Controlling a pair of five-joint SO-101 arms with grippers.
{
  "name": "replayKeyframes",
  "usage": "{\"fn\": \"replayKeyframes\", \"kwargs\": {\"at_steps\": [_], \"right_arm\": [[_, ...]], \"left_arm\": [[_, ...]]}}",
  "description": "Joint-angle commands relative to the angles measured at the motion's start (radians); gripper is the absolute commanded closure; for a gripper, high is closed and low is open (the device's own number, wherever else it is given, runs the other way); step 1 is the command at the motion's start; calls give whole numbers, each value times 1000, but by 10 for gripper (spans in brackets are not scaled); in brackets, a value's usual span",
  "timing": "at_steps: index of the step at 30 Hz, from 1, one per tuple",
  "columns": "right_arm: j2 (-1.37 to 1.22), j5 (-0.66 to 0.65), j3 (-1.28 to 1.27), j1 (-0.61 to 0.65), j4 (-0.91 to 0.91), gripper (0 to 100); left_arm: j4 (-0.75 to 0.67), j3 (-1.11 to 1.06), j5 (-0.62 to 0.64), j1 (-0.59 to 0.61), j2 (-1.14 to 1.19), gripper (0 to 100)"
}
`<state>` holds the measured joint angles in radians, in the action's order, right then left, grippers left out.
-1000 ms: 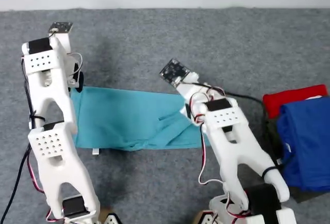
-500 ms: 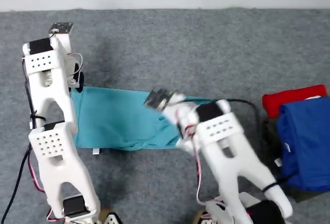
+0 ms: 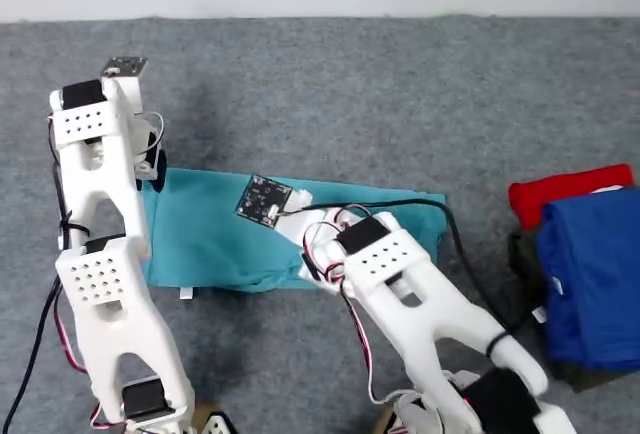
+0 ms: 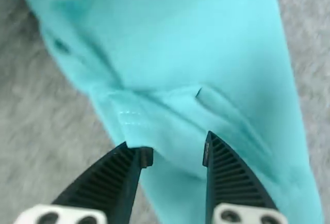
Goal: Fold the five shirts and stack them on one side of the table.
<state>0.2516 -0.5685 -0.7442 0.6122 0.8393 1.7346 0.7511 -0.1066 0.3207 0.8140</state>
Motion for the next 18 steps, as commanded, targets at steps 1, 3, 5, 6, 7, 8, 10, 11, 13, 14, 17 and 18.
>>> {"fn": "replayKeyframes", "kwargs": {"at_steps": [1, 3, 5, 6, 7, 8, 10, 11, 13, 14, 17, 18], "right_arm": [[-62, 11, 6, 8, -143, 830], [-99, 12, 8, 2, -222, 830], [-127, 12, 31, -2, -262, 830], [-134, 12, 46, -12, -268, 830], [-142, 12, 60, -25, -271, 830], [-153, 12, 74, -39, -272, 831], [-183, 11, 95, -65, -272, 831], [-203, 9, 104, -77, -269, 831], [-229, 9, 117, -107, -263, 831], [-231, 12, 127, -130, -262, 831], [-193, 14, 203, -202, -154, 831], [-174, 14, 235, -225, -88, 830]], "left_arm": [[17, 2, -2, -9, -58, 892], [17, 4, -2, -9, -58, 892], [17, 8, -2, -6, -58, 892], [17, 10, -2, -5, -58, 892], [17, 10, -2, -5, -60, 892], [17, 10, -2, -5, -60, 892], [17, 10, -2, -5, -60, 892], [17, 10, -2, -5, -60, 892], [17, 10, -2, -3, -66, 892], [17, 12, 3, -2, -69, 892], [21, 8, 37, -2, -69, 891], [21, 8, 63, 0, -69, 889]]}}
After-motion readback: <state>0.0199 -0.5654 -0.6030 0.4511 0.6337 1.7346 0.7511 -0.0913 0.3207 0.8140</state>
